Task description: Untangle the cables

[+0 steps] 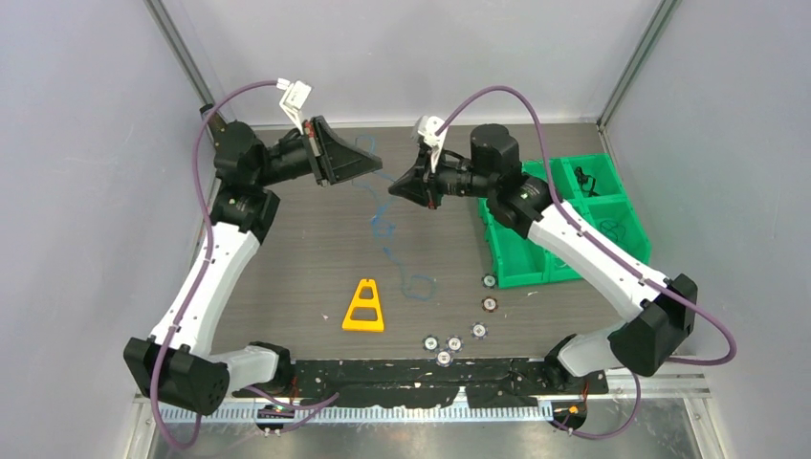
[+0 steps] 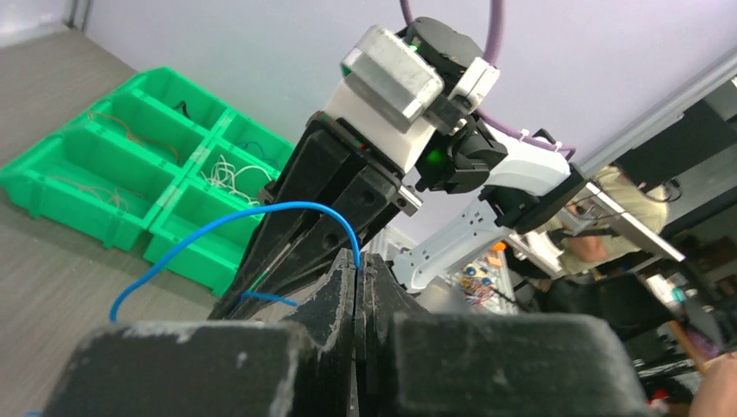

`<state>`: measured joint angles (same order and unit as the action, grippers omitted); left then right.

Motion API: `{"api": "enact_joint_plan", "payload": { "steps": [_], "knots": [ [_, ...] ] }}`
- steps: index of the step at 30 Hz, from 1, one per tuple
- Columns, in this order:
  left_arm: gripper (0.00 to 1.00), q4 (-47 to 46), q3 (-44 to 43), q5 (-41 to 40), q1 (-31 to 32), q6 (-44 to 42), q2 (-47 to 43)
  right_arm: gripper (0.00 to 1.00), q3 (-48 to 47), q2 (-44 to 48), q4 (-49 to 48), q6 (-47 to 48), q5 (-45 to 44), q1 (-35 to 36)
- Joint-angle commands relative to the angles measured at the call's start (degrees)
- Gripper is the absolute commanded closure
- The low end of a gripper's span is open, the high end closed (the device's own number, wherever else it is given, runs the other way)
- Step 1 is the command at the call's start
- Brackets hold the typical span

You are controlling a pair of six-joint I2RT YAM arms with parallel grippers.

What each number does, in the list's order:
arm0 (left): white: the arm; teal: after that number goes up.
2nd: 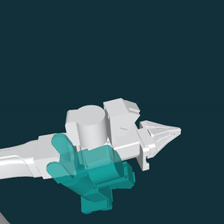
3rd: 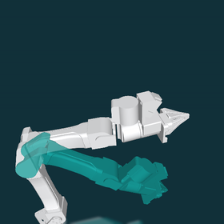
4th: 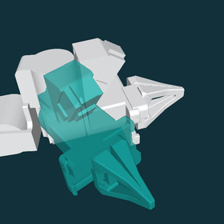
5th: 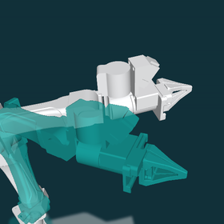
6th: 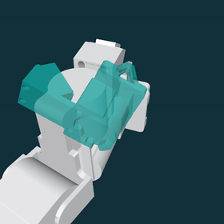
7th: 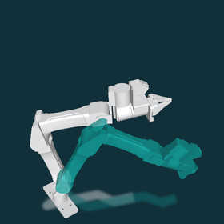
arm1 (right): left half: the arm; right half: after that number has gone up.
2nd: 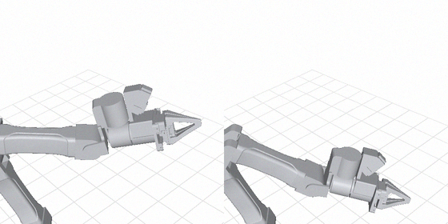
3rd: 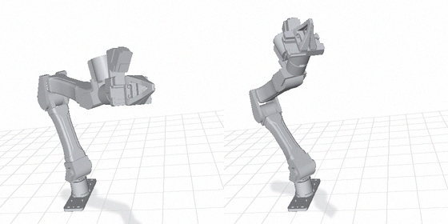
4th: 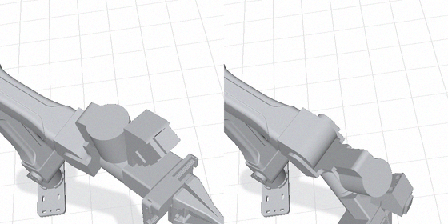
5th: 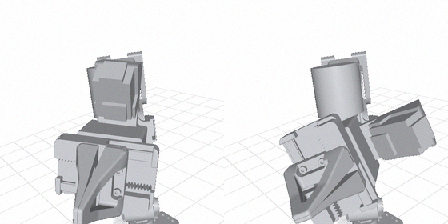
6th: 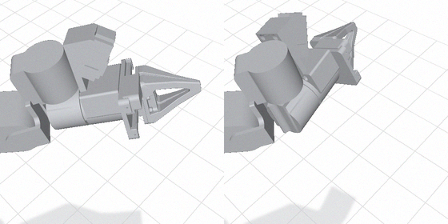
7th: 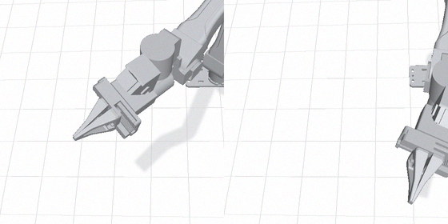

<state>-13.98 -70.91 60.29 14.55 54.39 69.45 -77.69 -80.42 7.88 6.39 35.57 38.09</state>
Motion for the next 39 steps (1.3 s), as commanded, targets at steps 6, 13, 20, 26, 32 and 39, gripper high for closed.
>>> {"api": "enact_joint_plan", "payload": {
  "steps": [6, 13, 20, 26, 32, 39],
  "knots": [
    [1.00, -1.44, -10.77, 2.54, 0.13, -4.30, -1.69, 0.77, 5.25, -5.36, 1.53, 6.79, -1.49, 1.44],
    [1.00, -4.36, -12.84, 1.11, -0.87, -0.34, -1.80, 0.63, 6.15, -5.42, 1.97, 8.99, -5.76, 1.53],
    [1.00, -2.62, -12.86, -4.80, -1.80, -1.43, -2.73, 0.07, 10.27, 2.75, -7.64, 0.17, -3.78, 1.85],
    [1.00, -2.13, -13.37, -6.22, -1.87, -1.79, -2.59, 0.01, 8.92, -2.18, -11.39, -1.20, -1.05, 4.94],
    [1.00, -1.57, -14.88, -7.49, -2.02, -1.48, -2.41, 0.18, 5.71, -9.62, -16.33, -2.38, -4.19, 6.21],
    [1.00, -0.91, -22.17, -9.26, -5.87, -1.57, 0.36, 0.92, 9.75, -13.18, -16.24, -2.93, -5.82, 4.71]
  ]
}}
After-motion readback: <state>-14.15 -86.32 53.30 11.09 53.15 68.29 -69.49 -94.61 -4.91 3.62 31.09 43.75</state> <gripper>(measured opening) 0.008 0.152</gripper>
